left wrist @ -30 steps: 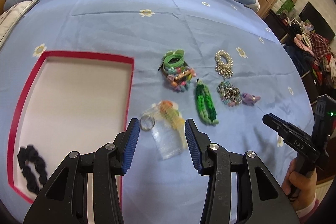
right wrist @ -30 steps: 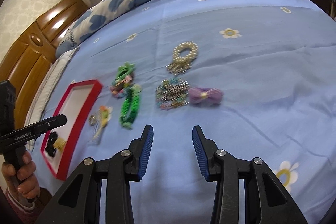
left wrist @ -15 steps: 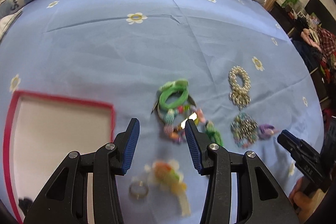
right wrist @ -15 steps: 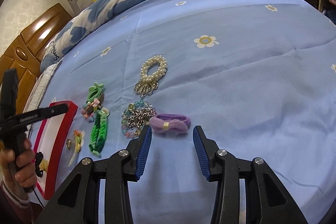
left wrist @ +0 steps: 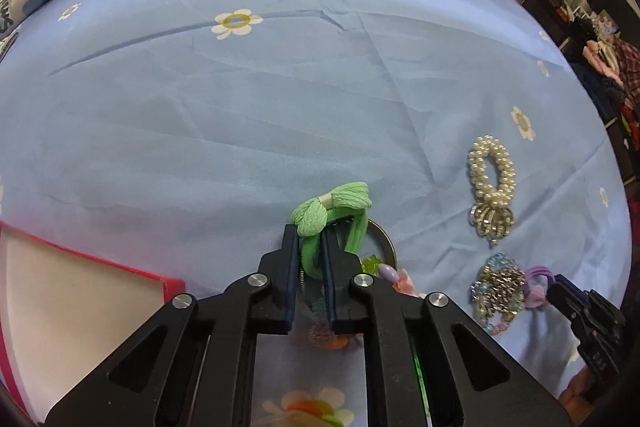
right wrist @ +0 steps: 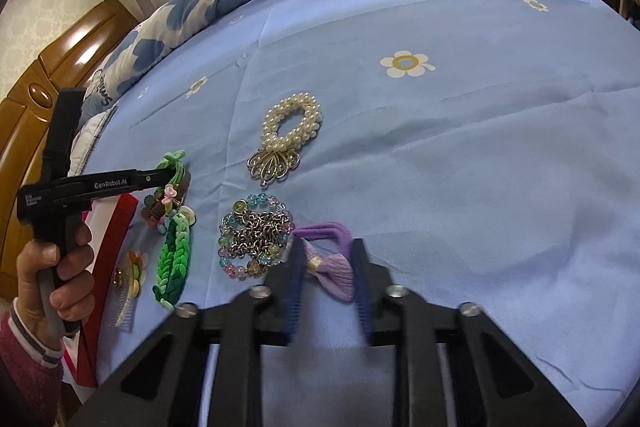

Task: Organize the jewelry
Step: 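Grasp the light-green hair tie with the left gripper while the right gripper grasps the purple bow clip, then carry the green hair tie and purple bow clip over the red tray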

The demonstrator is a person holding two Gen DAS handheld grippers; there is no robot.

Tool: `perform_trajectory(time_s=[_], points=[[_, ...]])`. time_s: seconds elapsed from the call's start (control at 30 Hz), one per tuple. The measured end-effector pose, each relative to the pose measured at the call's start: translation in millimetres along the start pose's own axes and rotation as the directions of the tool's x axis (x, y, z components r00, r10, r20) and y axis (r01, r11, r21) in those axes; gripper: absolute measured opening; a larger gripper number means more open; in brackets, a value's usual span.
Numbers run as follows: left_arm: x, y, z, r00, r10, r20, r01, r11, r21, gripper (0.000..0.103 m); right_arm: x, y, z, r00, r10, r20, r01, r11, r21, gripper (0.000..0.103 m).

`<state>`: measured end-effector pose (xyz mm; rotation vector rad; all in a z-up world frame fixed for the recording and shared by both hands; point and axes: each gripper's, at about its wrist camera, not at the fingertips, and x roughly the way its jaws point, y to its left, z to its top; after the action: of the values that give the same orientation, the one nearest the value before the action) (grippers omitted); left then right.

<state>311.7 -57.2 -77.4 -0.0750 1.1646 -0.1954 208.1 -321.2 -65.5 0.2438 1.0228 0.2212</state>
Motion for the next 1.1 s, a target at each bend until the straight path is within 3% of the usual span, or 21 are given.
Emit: perform_trajectory(time_s=[0.03, 0.47, 1.1], points=[[-4, 1, -2, 1.0, -0.004, 0.007, 0.004, 1.0, -0.001, 0.006, -3, 0, 0, 1.0, 0.004, 0.006, -0.004, 1.0, 0.003, 0.01], [-86, 34, -49, 0.992, -0.079, 0.097, 0.088, 0.992, -0.092, 0.005, -31, 46, -7, 0.991, 0.129, 0.043, -0.128, 0.991, -0.027, 0.009], [-148, 128, -137, 0.991, -0.02, 0.136, 0.058, 0.956, -0.286, 0.005, -19, 171, -27, 0.954, 0.296, -0.046, -0.299, 0.939, -0.172, 0.009]])
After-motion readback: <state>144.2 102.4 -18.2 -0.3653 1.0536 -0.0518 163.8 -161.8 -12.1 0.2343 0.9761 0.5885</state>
